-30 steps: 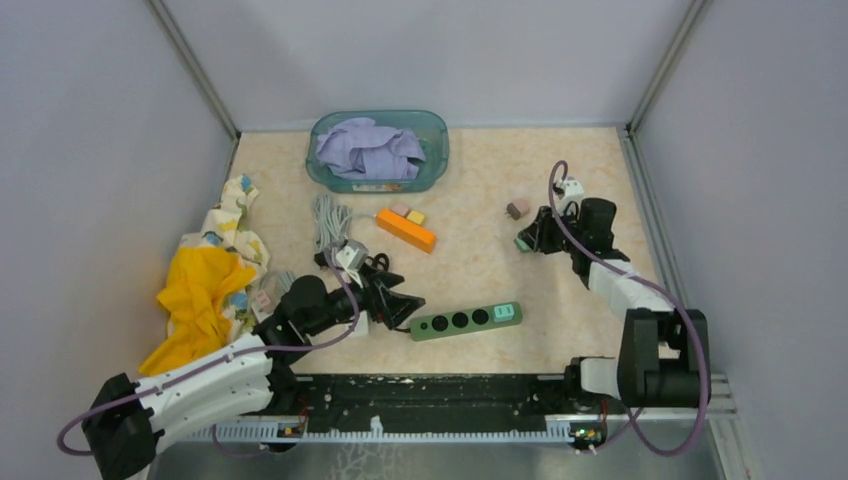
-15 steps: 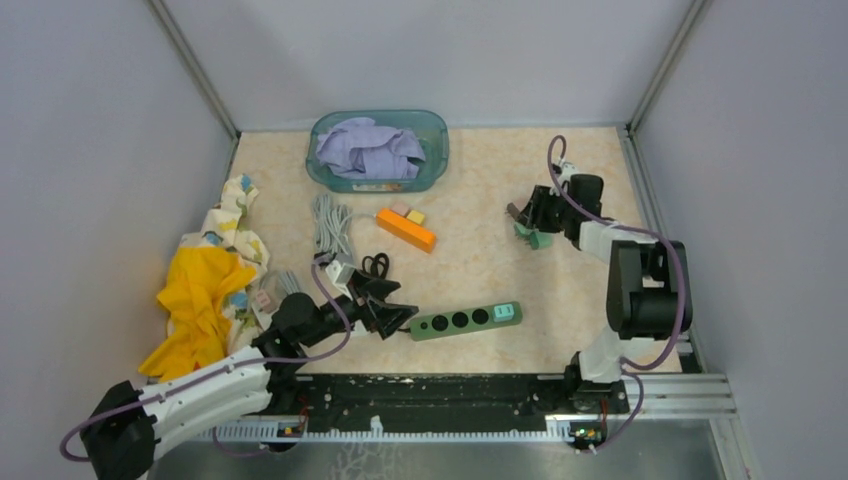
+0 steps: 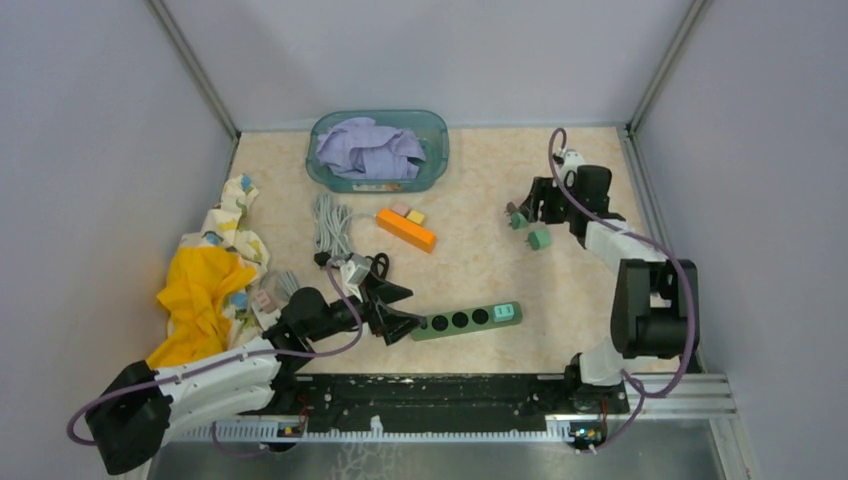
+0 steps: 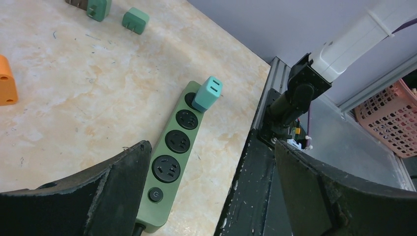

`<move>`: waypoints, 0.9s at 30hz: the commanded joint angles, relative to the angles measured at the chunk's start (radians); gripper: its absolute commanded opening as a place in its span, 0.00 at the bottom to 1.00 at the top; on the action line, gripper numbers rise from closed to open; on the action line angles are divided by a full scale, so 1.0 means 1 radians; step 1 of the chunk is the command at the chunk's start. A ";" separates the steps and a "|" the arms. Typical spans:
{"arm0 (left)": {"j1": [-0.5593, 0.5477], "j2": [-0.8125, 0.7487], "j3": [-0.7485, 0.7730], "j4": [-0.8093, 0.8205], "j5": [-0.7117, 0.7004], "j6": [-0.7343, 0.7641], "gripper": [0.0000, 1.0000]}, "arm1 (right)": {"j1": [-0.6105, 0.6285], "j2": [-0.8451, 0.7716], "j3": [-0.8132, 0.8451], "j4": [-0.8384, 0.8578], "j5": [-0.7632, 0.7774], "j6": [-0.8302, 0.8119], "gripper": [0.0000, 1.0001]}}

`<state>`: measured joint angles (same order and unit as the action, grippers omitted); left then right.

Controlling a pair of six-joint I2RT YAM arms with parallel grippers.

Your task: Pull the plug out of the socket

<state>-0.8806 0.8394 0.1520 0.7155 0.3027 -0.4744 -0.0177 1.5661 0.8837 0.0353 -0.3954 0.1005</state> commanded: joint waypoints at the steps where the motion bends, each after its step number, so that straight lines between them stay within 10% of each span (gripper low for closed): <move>1: 0.002 0.011 0.031 0.077 0.040 0.009 1.00 | -0.011 -0.155 -0.011 0.017 -0.148 -0.138 0.62; 15: 0.001 0.018 0.020 0.085 0.005 -0.006 1.00 | -0.010 -0.369 -0.077 -0.107 -0.913 -0.501 0.62; 27: 0.001 -0.011 0.006 0.066 0.017 -0.001 1.00 | 0.021 -0.474 0.008 -0.871 -0.947 -1.314 0.72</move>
<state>-0.8806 0.8509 0.1528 0.7563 0.3149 -0.4778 -0.0086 1.1561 0.8455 -0.4969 -1.2865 -0.7795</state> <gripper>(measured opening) 0.998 0.688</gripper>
